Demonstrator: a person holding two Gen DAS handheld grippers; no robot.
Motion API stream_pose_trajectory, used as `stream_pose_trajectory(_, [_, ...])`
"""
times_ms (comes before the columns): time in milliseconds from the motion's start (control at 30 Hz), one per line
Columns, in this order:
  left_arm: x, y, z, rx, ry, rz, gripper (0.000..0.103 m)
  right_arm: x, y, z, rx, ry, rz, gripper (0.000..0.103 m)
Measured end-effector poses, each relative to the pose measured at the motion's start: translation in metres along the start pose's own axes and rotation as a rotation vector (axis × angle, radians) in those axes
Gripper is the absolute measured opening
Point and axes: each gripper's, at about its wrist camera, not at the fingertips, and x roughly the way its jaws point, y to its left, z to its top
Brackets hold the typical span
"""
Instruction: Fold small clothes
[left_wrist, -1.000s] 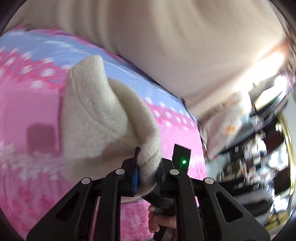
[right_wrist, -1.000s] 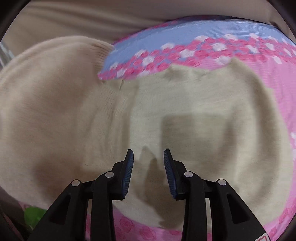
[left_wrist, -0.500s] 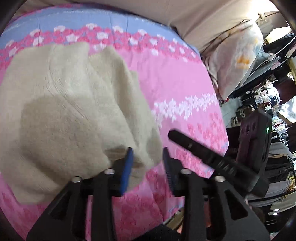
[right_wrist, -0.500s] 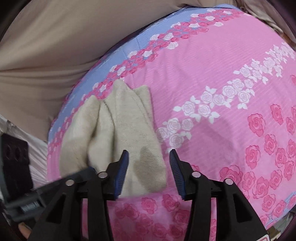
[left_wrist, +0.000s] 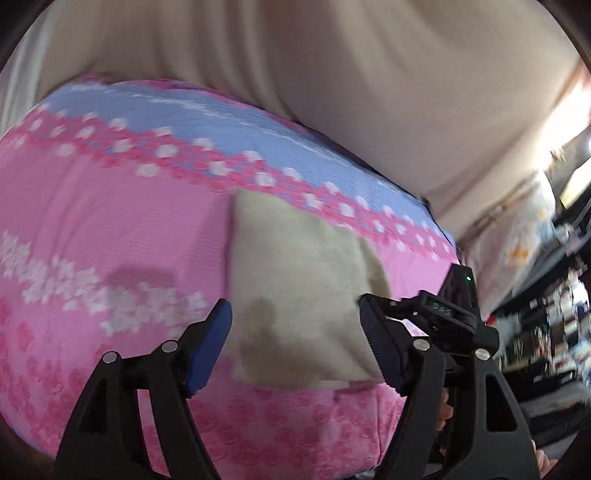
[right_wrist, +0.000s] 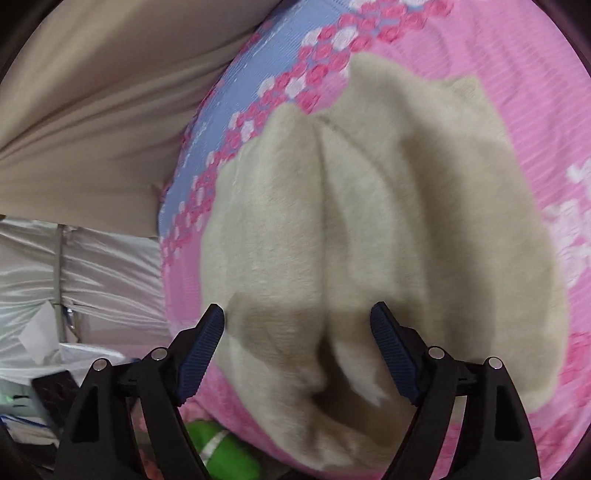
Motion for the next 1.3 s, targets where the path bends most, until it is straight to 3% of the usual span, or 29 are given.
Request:
stream_pose_trajectory(33, [-0.004, 0.012, -0.002, -0.025, -0.004, 0.013, 0.069, 0.005, 0.008, -0.002, -0.02, 0.007, -0.007, 0.04])
stream_pose_trajectory(67, [-0.006, 0.017, -0.004, -0.037, -0.004, 0.023, 0.069, 0.009, 0.014, -0.002, -0.037, 0.015, -0.031, 0.027])
stream_pose_trajectory(100, [-0.007, 0.024, -0.005, -0.048, -0.004, 0.035, 0.069, 0.01, 0.024, -0.002, -0.059, 0.012, -0.048, 0.02])
stream_pose_trajectory(233, [-0.011, 0.025, -0.008, -0.046, -0.01, 0.03, 0.069, -0.016, 0.086, -0.006, -0.234, -0.078, -0.034, 0.014])
stream_pose_trajectory(333, [-0.008, 0.017, -0.006, -0.027, -0.001, 0.016, 0.069, -0.056, 0.128, -0.014, -0.369, -0.186, -0.064, 0.014])
stream_pose_trajectory(433, [-0.001, -0.002, -0.007, 0.028, 0.015, -0.011, 0.071, -0.091, 0.116, -0.02, -0.38, -0.266, -0.11, 0.014])
stream_pose_trajectory(500, [0.006, -0.012, -0.01, 0.054, 0.036, -0.02, 0.072, -0.095, 0.071, -0.016, -0.322, -0.267, -0.203, 0.014])
stream_pose_trajectory(633, [0.03, -0.03, -0.017, 0.094, 0.108, -0.026, 0.072, -0.055, -0.028, -0.01, -0.091, -0.182, -0.304, 0.014])
stream_pose_trajectory(733, [0.04, -0.045, -0.02, 0.13, 0.133, -0.017, 0.072, -0.056, -0.042, -0.016, -0.034, -0.21, -0.202, 0.014])
stream_pose_trajectory(967, [0.07, -0.063, -0.017, 0.12, 0.18, -0.034, 0.072, -0.073, -0.025, -0.011, -0.084, -0.217, -0.196, 0.023])
stream_pose_trajectory(1100, [0.097, -0.061, -0.019, 0.077, 0.242, -0.017, 0.072, -0.086, -0.016, 0.002, -0.112, -0.264, -0.221, 0.053])
stream_pose_trajectory(1267, [0.13, -0.06, -0.02, 0.051, 0.301, 0.013, 0.076, -0.064, -0.019, 0.023, -0.125, -0.215, -0.261, 0.055])
stream_pose_trajectory(1300, [0.132, -0.061, -0.02, 0.057, 0.301, 0.025, 0.078, -0.058, -0.021, 0.023, -0.133, -0.201, -0.269, 0.046])
